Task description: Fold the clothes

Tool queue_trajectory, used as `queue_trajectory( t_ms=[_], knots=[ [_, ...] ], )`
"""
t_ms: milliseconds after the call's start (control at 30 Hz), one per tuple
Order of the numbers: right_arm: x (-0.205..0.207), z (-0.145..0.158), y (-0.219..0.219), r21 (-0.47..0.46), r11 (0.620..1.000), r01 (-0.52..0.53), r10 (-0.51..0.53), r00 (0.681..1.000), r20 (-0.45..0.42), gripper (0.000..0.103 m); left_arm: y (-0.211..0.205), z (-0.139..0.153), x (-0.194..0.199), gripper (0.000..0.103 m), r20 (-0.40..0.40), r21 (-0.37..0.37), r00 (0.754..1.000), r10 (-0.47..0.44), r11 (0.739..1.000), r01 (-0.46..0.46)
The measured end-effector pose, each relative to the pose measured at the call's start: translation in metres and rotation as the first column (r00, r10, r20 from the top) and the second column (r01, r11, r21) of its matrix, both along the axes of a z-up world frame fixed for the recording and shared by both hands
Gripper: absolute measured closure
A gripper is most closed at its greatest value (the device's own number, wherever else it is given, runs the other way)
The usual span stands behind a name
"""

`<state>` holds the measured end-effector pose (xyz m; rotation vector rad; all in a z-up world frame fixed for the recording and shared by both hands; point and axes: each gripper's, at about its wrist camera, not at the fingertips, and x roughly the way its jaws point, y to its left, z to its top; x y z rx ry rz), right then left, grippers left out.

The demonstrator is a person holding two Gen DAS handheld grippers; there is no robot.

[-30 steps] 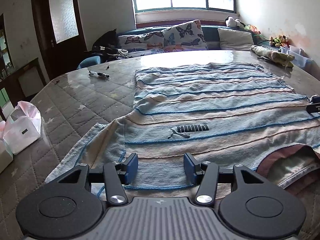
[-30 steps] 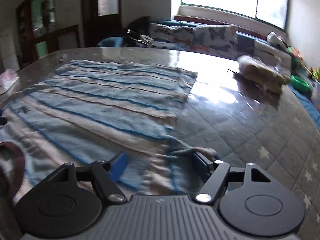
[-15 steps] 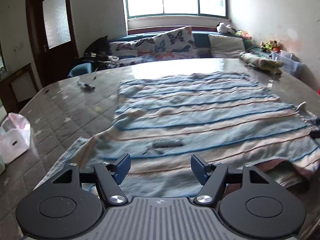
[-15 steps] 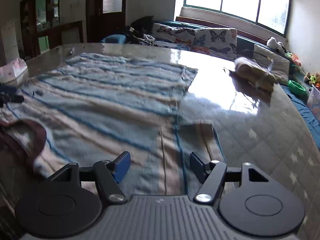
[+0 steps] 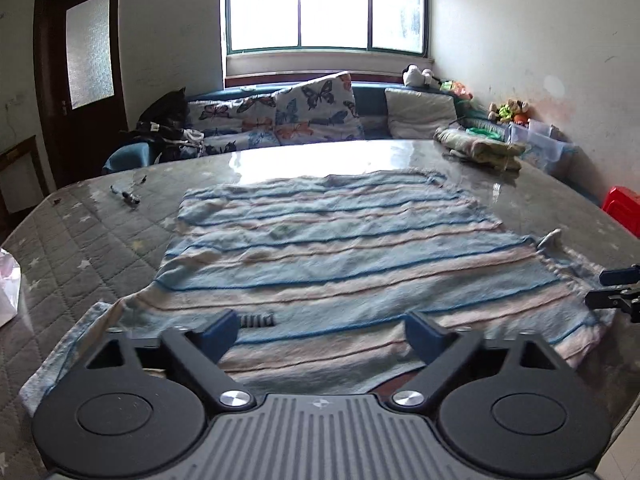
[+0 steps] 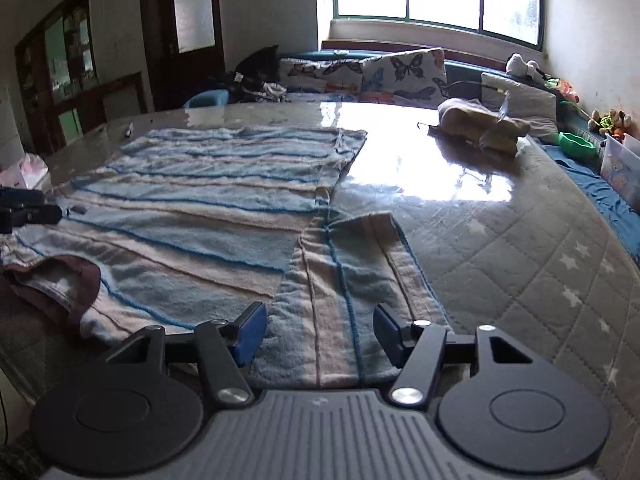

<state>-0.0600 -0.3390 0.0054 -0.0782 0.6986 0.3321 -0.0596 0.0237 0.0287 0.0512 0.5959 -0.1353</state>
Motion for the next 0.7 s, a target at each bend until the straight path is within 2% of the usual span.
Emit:
queue_trajectory(
  t_ms=[133, 400, 600, 700],
  knots=[
    [-0.002, 0.003, -0.009, 0.002, 0.999, 0.051, -0.051, 0.998, 0.020, 0.044, -0.010, 0.004, -0.002, 0.000, 0.021, -0.004, 1.000, -0.022, 1.000, 0.022],
    [-0.001, 0.000, -0.029, 0.005, 0.983, 0.182, -0.182, 0.983, 0.030, 0.044, -0.028, 0.007, -0.001, 0.000, 0.030, -0.021, 0.997, -0.065, 0.998, 0.066],
    [-0.001, -0.006, -0.035, 0.008, 0.973, 0.231, -0.231, 0.972, 0.036, 0.045, -0.041, 0.009, 0.001, 0.000, 0.029, -0.021, 0.995, -0.096, 0.995, 0.097],
    [-0.001, -0.009, -0.036, 0.013, 0.969, 0.248, -0.249, 0.968, 0.026, 0.050, -0.048, 0.008, 0.004, 0.000, 0.020, -0.021, 0.994, -0.108, 0.994, 0.108]
  ],
)
